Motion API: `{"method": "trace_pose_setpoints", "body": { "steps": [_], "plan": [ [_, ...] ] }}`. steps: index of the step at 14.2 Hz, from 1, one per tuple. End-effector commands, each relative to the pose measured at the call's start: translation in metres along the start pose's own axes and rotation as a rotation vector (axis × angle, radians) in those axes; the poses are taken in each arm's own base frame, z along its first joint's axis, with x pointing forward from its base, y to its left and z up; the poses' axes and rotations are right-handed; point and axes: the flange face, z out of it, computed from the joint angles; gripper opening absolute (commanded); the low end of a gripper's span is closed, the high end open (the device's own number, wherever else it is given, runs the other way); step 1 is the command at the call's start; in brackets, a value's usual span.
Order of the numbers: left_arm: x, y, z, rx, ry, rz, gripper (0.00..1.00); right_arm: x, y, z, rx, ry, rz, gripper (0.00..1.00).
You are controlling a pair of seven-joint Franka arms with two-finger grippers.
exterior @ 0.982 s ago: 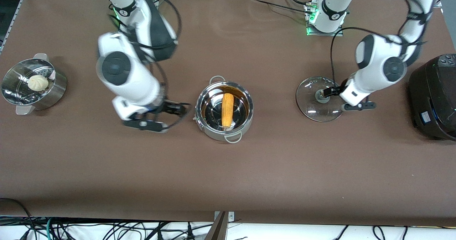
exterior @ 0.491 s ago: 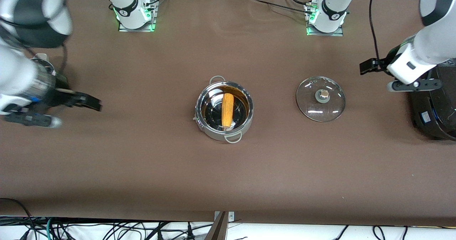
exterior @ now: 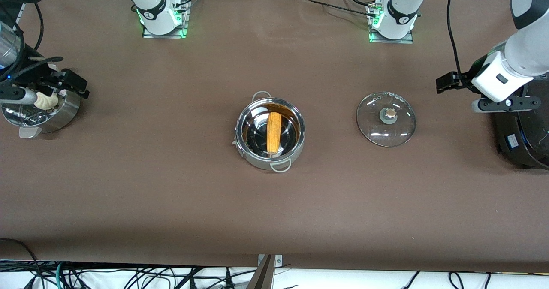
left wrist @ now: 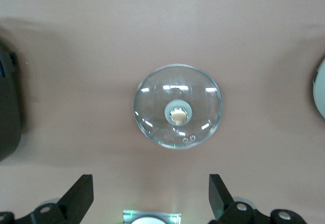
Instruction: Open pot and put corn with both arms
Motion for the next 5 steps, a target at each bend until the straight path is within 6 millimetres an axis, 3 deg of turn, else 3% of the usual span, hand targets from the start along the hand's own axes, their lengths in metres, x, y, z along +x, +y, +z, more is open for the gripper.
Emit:
{"method": "trace_pose_setpoints", "body": {
  "steps": [1, 2, 3, 5],
  "plan": [
    [-0.009, 0.023, -0.010, 0.045, 0.013, 0.073, 1.00, -0.010, 0.010, -0.008, -0.011, 0.003, 0.002, 1.00],
    [-0.005, 0.016, -0.014, 0.036, 0.048, 0.068, 1.00, 0.001, 0.010, -0.007, -0.013, -0.021, 0.001, 1.00],
    [-0.001, -0.005, -0.026, 0.010, 0.106, 0.029, 1.00, 0.010, 0.011, -0.012, -0.012, -0.035, 0.002, 1.00],
    [0.004, -0.032, -0.042, -0.002, 0.193, -0.023, 1.00, 0.011, 0.010, -0.010, -0.013, -0.046, 0.007, 1.00]
  ]
}}
